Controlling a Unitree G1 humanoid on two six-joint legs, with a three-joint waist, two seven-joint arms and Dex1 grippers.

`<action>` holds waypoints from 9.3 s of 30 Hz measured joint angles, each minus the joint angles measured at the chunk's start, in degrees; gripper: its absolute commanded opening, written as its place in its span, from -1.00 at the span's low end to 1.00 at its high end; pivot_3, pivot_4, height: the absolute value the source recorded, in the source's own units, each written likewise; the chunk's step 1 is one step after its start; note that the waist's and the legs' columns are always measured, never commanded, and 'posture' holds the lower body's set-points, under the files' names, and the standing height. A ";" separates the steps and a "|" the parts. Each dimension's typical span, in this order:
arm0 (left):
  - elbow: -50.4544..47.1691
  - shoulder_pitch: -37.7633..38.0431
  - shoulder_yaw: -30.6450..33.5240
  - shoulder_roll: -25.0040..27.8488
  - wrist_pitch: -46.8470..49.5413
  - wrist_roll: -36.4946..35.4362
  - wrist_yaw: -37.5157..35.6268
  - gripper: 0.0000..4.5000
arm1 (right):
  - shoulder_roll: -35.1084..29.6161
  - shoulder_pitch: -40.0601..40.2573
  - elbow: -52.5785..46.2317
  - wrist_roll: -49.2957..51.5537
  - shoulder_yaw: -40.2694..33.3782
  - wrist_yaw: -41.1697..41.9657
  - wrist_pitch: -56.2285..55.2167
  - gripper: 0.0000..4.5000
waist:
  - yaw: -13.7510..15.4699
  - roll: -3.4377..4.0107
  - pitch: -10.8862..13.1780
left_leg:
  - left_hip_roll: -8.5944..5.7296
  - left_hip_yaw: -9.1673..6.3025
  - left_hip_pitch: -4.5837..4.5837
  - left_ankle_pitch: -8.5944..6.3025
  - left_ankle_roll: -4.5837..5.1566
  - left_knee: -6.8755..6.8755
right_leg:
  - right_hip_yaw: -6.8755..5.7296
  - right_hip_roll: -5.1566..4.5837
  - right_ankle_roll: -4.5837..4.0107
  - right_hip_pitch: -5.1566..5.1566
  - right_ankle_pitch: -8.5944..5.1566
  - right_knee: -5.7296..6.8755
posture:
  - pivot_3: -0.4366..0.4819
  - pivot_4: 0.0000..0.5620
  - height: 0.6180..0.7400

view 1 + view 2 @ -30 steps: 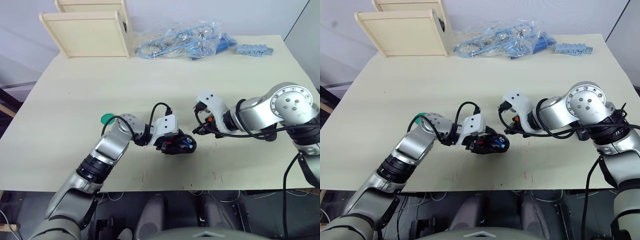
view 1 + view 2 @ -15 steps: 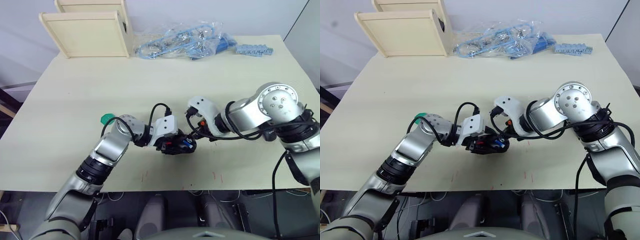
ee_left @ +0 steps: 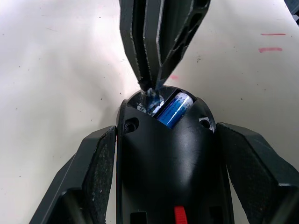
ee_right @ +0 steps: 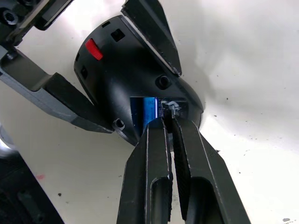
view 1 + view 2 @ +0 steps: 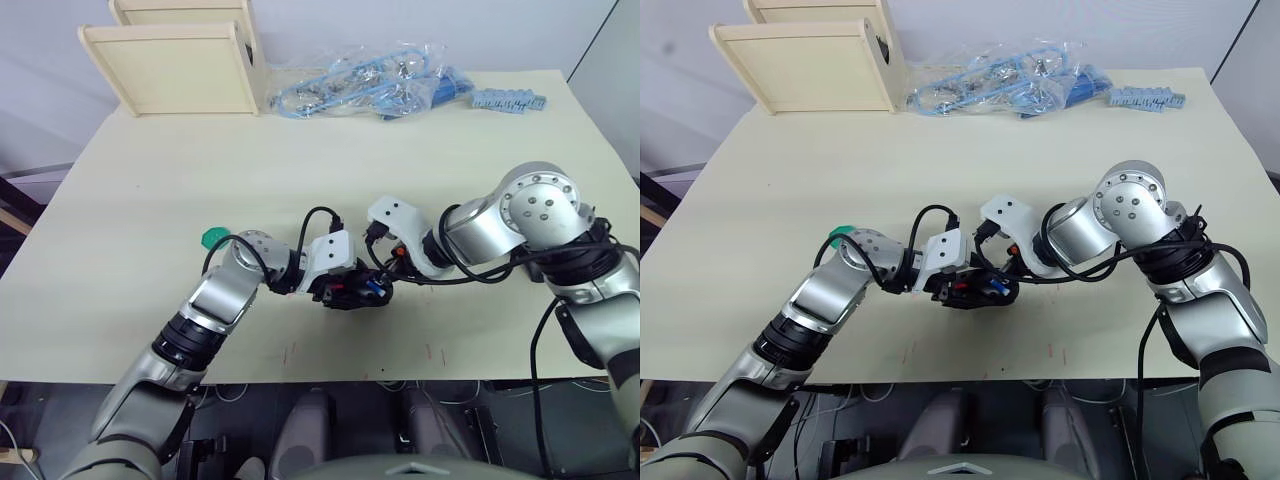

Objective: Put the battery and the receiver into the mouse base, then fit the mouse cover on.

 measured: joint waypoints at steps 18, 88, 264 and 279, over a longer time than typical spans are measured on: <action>-1.12 0.33 0.05 0.01 1.58 -0.01 0.64 0.30 | 0.07 1.15 -2.80 -8.53 0.20 8.13 0.00 -1.00 | -0.04 0.00 0.00 | 0.00 -0.01 0.00 0.00 0.00 0.00 | -0.01 0.00 0.00 0.00 0.00 -0.01 | -0.05 -0.47 1.00; -1.36 1.50 0.48 -1.09 1.86 0.19 1.79 0.30 | -1.64 -1.25 0.03 -19.69 4.74 20.47 0.02 0.33 | 0.08 0.27 -0.28 | -0.08 -0.08 -0.01 0.00 0.00 -0.02 | -0.07 -0.08 0.01 0.04 0.00 -0.08 | -0.05 -0.47 1.00; -10.91 45.30 48.42 5.67 -7.64 -39.34 -15.39 0.99 | -14.71 57.64 -15.30 -50.21 -47.19 46.81 -42.92 1.00 | -0.08 0.28 -0.35 | 0.14 0.53 0.93 -0.02 -0.01 -0.37 | 0.49 0.09 0.00 0.58 -0.04 -0.22 | -0.05 -0.47 1.00; -13.21 43.92 47.85 5.31 -7.48 -41.54 -11.88 0.99 | -15.90 51.74 -6.23 -53.19 -42.05 50.42 -39.94 1.00 | -0.20 0.29 -0.35 | 0.14 0.56 0.95 -0.02 -0.01 -0.37 | 0.52 0.10 0.01 0.58 -0.03 -0.22 | -0.05 -0.47 1.00</action>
